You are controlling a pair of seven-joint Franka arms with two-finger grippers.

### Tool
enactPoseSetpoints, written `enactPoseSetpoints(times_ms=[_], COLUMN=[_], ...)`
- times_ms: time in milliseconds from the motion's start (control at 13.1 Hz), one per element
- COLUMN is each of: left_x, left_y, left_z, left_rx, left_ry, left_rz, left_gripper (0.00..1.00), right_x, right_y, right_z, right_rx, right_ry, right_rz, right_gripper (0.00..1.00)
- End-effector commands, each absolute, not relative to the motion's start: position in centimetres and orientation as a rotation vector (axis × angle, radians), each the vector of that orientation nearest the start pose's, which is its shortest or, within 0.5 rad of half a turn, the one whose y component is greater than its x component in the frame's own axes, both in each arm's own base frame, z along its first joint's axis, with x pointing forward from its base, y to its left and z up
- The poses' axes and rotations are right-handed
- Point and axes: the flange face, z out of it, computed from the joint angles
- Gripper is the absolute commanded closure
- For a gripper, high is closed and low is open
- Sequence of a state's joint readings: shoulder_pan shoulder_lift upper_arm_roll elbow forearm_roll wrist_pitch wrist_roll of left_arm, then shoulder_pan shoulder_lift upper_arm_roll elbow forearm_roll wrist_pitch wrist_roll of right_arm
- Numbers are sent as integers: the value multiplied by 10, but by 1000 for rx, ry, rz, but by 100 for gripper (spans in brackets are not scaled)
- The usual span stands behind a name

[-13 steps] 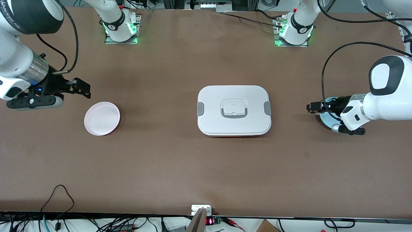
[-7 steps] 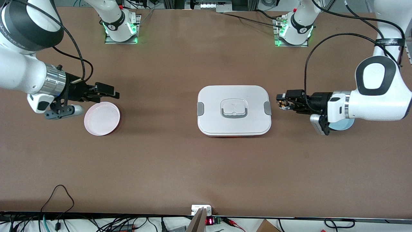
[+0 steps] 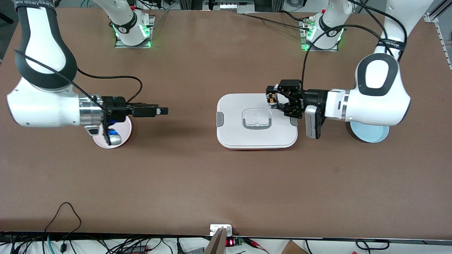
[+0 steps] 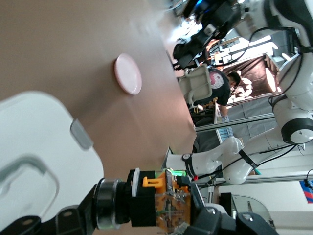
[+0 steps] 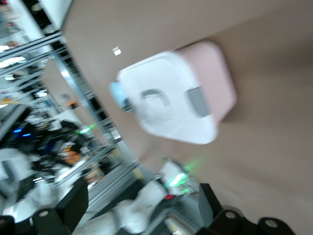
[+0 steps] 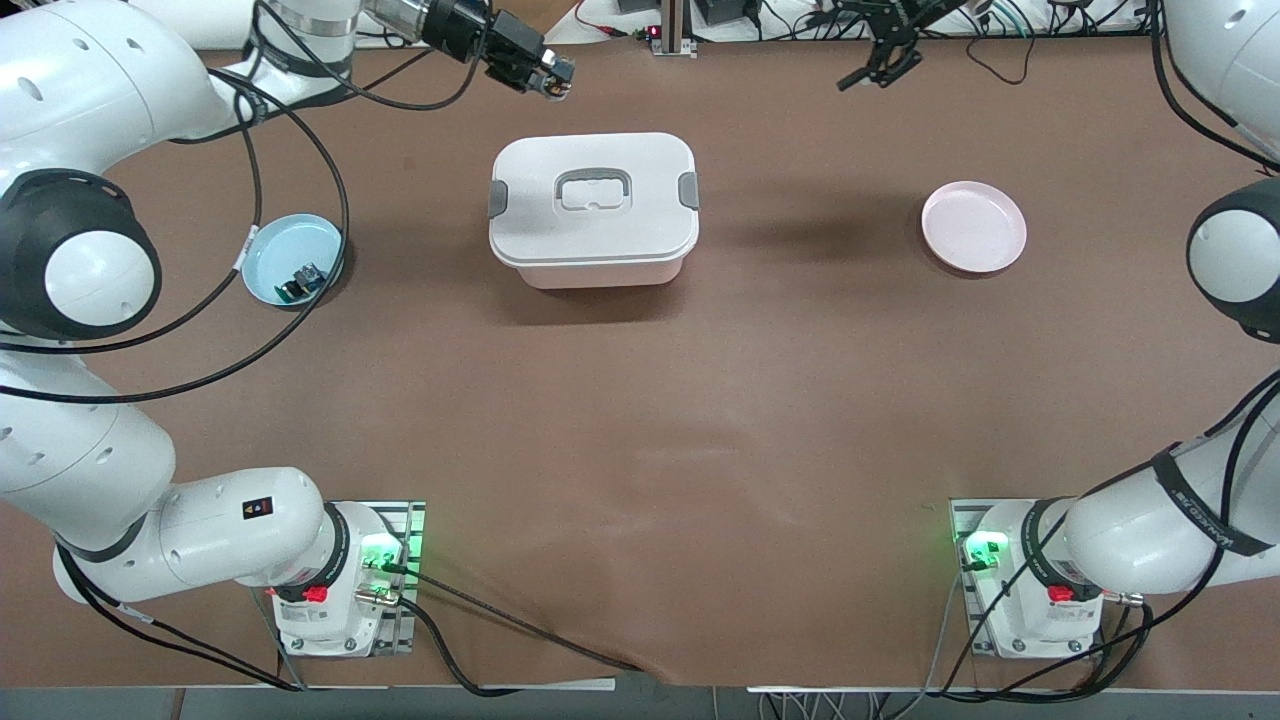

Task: Transfer orange switch to right arm and place
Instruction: 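Lift the orange switch with the left gripper while the right gripper approaches, then close the right gripper on the orange switch held by the left gripper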

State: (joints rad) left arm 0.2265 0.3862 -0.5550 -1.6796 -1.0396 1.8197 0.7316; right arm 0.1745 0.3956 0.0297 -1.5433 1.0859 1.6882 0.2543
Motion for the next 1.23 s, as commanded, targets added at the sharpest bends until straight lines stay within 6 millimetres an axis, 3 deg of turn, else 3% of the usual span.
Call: enactPoseSetpoints(times_ms=[0, 230, 383, 536, 843, 1149], left_x=[611, 605, 600, 590, 590, 590], left_y=[-264, -317, -339, -360, -362, -363], left_z=[416, 382, 376, 373, 378, 381], left_rx=[1687, 1524, 1497, 1508, 1488, 1480], left_ry=[-711, -752, -746, -773, -749, -737], left_rz=[236, 467, 526, 539, 559, 563], left_gripper=[47, 47, 48, 47, 48, 48], right_x=[630, 618, 611, 611, 613, 608], right_y=[257, 307, 332, 336, 331, 330], right_z=[463, 465, 452, 446, 421, 415], right_rx=[-1954, -1901, -1888, -1886, -1852, -1829], right_ry=[407, 466, 521, 540, 578, 608], right_rz=[562, 589, 619, 626, 667, 688], right_gripper=[0, 0, 0, 0, 0, 0])
